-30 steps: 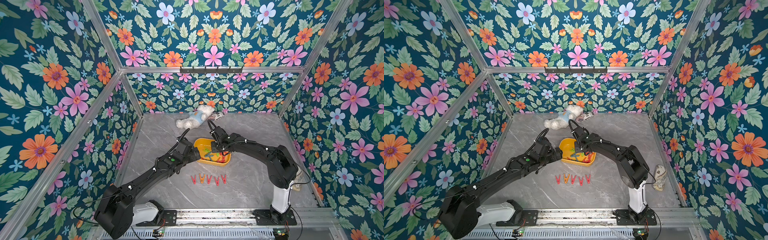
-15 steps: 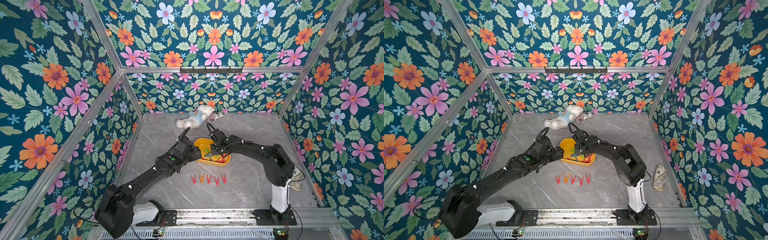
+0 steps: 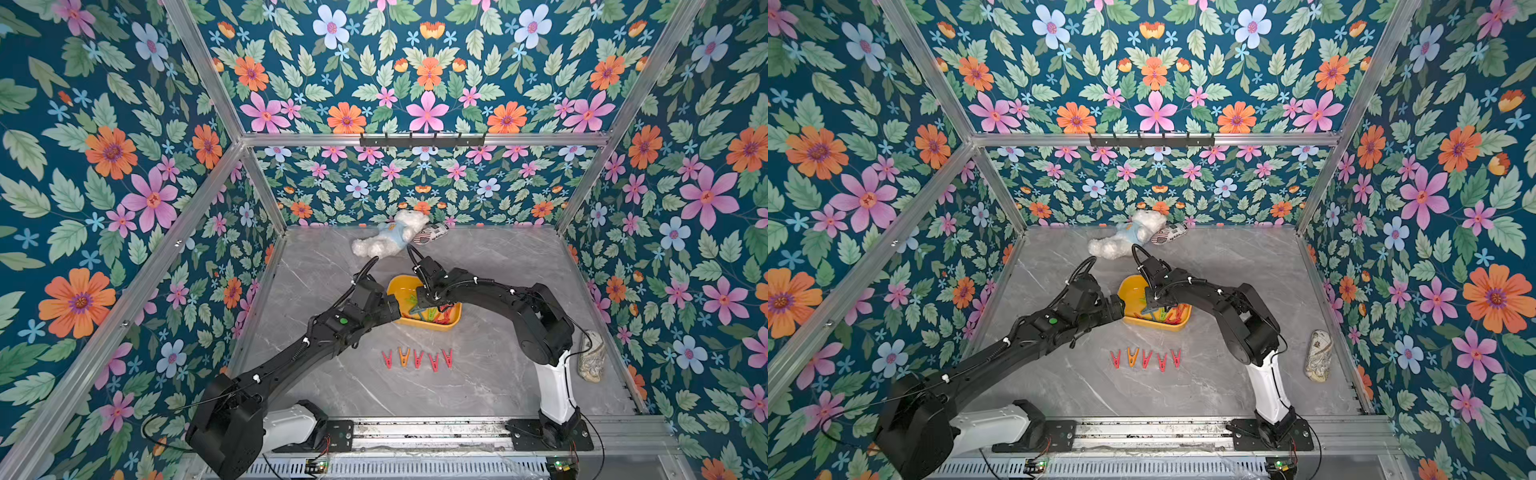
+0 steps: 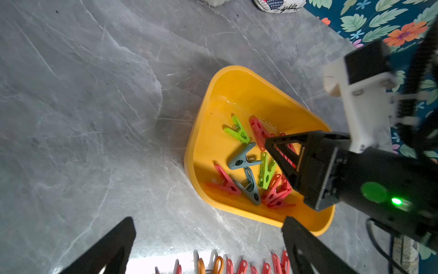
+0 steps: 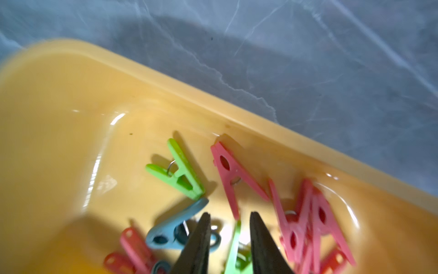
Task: Take the clothespins out of the storage box
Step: Pick up the clothespin from the storage box.
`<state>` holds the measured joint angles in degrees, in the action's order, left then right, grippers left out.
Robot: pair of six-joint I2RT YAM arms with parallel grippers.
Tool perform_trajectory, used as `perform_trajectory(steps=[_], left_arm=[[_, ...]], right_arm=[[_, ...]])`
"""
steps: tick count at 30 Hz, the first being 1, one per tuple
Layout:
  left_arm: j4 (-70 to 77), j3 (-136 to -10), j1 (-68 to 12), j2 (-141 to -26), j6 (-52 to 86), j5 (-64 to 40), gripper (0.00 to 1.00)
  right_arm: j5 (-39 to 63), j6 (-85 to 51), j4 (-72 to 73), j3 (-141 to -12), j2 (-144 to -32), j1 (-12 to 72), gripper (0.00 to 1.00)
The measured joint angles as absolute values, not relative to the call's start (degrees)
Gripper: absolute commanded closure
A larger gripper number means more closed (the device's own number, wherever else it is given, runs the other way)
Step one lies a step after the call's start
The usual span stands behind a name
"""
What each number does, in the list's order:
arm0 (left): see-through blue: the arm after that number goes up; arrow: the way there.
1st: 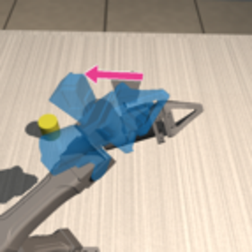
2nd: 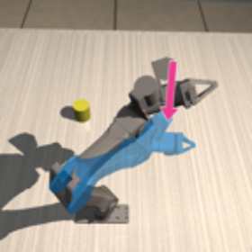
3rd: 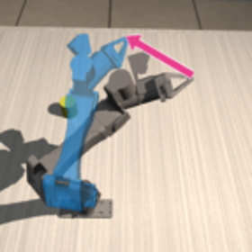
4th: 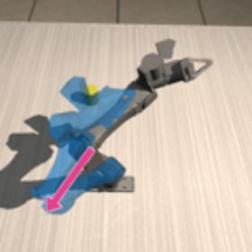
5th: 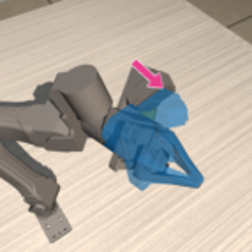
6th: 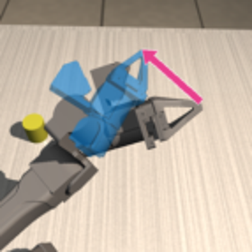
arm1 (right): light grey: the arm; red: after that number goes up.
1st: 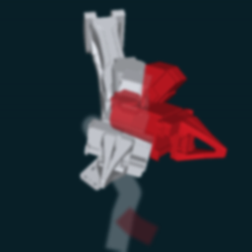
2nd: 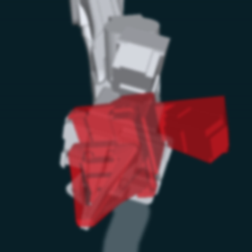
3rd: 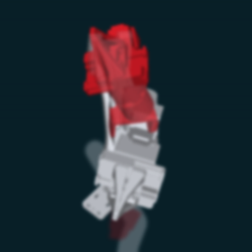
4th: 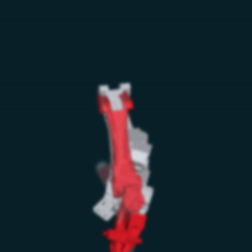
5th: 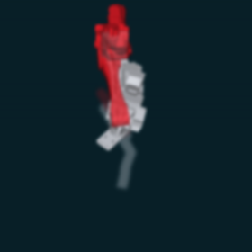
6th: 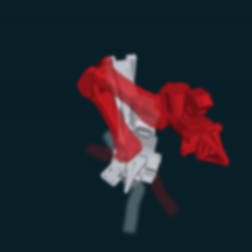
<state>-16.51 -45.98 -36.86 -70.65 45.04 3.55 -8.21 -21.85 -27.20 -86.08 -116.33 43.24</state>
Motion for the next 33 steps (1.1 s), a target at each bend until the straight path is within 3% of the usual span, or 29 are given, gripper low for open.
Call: perform_trajectory(steps=[8,26,33], left_arm=[[-16.3,-46.7,-36.9,-72.4,44.8,3.3,0.00],[-16.2,-47.0,-36.8,-72.7,44.4,3.0,0.00],[-16.1,-46.6,-36.8,-72.4,44.4,2.9,0.00]], right_arm=[[-7.9,-28.7,-28.5,-82.8,-113.2,42.8,0.79],[-3.1,-35.1,-27.1,-79.2,-115.7,40.1,0.81],[-2.8,-35.0,-25.4,-80.6,-117.4,40.0,0.93]])
